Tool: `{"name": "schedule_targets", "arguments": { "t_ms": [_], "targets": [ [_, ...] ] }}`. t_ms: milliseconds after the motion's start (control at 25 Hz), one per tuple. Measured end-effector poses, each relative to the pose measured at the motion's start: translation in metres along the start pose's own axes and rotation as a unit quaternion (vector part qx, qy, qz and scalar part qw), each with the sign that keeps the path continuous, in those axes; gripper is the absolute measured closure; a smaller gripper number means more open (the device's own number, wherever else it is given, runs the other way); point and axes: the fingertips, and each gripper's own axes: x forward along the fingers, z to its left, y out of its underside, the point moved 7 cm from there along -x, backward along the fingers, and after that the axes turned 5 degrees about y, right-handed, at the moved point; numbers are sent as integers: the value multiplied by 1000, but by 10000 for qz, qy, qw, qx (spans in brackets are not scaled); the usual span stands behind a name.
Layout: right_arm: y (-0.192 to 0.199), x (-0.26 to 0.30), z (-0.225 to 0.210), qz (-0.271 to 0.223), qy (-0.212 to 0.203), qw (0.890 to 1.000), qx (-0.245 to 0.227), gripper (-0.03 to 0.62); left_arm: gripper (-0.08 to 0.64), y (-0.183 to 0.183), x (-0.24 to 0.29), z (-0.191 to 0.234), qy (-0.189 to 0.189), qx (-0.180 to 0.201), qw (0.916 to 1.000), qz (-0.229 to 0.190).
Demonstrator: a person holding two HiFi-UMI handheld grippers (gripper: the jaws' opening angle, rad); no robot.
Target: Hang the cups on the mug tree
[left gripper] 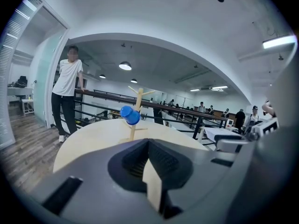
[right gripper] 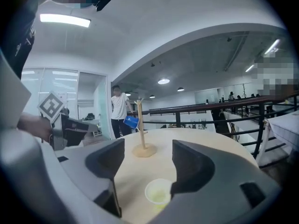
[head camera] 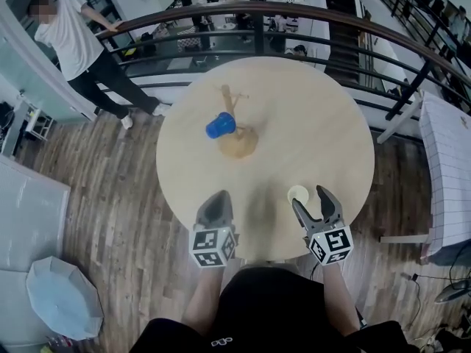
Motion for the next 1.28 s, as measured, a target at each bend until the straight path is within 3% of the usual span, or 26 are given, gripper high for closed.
{"name": "schedule_targets", "arguments": {
  "t_ms": [360, 680, 1000, 1280],
  "targets": [
    [94, 15, -23, 1060, 145, 9940, -235, 268, 548, 9, -7, -4, 9, 154, 9997, 212],
    [134, 41, -19, 1514, -51, 9878, -361, 256, 548, 8, -22, -1, -126, 348, 9987, 342],
    [137, 60, -26, 1451, 279, 9887, -245, 258, 548, 10, -33, 0, -230, 434, 9979, 432],
    [78, 45, -23, 587, 533, 9966, -218, 279, 548, 11, -31, 2, -244, 396, 9981, 397]
  ]
}}
